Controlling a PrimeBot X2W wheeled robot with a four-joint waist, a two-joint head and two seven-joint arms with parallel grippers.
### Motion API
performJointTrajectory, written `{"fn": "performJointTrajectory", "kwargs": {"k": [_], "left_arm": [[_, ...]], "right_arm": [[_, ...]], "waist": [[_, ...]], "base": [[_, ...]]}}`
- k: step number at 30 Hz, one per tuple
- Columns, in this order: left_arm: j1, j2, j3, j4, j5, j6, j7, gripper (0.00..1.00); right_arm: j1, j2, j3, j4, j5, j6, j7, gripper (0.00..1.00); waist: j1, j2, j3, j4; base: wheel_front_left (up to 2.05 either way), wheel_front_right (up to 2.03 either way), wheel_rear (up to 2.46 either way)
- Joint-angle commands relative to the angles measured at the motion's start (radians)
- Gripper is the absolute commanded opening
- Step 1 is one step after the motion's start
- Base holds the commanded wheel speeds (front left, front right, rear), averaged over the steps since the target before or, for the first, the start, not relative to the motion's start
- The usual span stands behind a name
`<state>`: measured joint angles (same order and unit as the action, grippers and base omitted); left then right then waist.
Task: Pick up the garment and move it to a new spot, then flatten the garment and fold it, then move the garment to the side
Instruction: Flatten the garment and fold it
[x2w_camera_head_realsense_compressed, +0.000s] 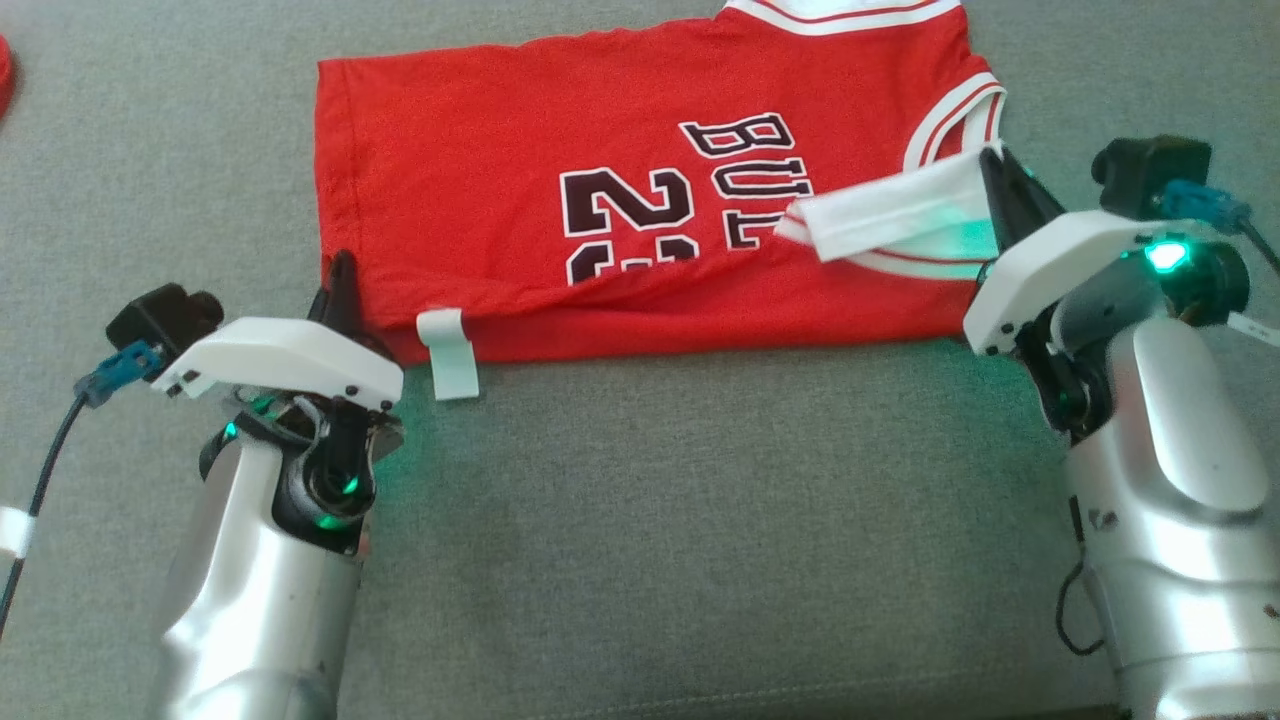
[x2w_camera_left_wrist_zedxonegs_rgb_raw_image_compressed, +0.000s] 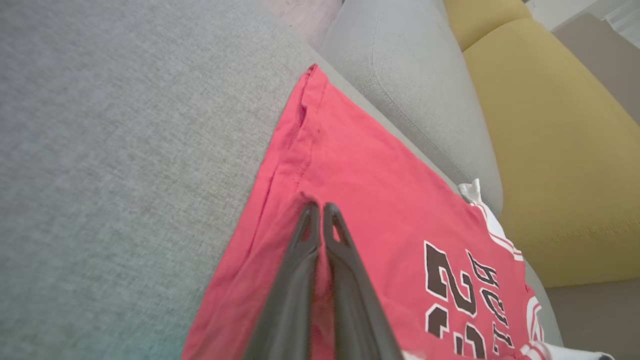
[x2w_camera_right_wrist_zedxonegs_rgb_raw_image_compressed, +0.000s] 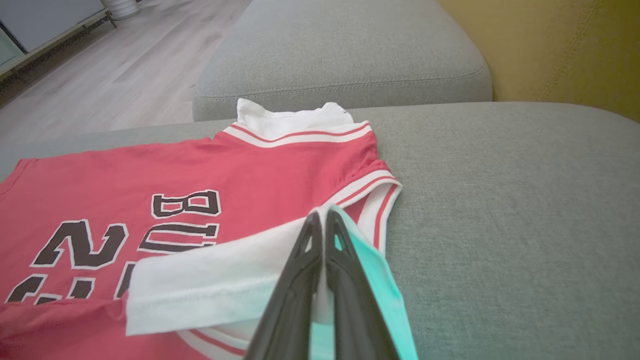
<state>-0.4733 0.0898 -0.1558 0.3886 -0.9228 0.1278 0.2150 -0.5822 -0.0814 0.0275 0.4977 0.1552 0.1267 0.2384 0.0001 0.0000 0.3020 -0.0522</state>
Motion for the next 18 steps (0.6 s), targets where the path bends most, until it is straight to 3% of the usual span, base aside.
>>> {"fn": "performJointTrajectory", "kwargs": {"k": [1,2,3,4,5,12,18], "left_arm": [[-0.045,0.017,0.036,-0.022,0.013,-0.022,-0.032,0.47],[-0.045,0.018,0.031,-0.023,0.020,-0.033,-0.045,0.92],[-0.045,0.018,0.031,-0.023,0.020,-0.033,-0.045,0.92],[-0.045,0.023,0.022,-0.027,0.031,-0.048,-0.059,1.00],[-0.042,0.026,0.015,-0.029,0.043,-0.057,-0.073,1.00],[0.040,0.055,-0.009,-0.112,0.095,-0.114,-0.167,1.00],[0.171,0.110,-0.012,-0.220,0.123,-0.112,-0.176,1.00]], "right_arm": [[-0.057,0.006,0.014,-0.002,-0.012,0.004,-0.044,0.18],[-0.066,0.008,0.016,0.011,-0.011,0.004,-0.062,0.39],[-0.066,0.008,0.016,0.011,-0.011,0.004,-0.062,0.39],[-0.075,0.011,0.017,0.024,-0.009,0.004,-0.083,0.83],[-0.081,0.012,0.017,0.038,-0.010,0.004,-0.100,1.00],[-0.086,0.020,-0.003,0.084,-0.023,0.004,-0.221,1.00],[-0.025,0.020,-0.015,0.010,-0.022,0.004,-0.257,1.00]], "waist": [[-0.0001,0.0000,0.004,0.002],[-0.0001,0.0000,0.006,0.003],[-0.0001,0.0000,0.006,0.003],[-0.0001,0.0000,0.007,0.005],[-0.0001,0.0000,0.006,0.006],[-0.0001,0.0000,-0.013,0.012],[-0.0001,0.0000,-0.045,0.009]], "base": [[0.00,0.00,0.00],[0.00,0.00,0.00],[0.00,0.00,0.00],[0.00,0.00,0.00],[0.00,0.00,0.00],[0.00,0.00,0.00],[0.00,0.00,0.00]]}}
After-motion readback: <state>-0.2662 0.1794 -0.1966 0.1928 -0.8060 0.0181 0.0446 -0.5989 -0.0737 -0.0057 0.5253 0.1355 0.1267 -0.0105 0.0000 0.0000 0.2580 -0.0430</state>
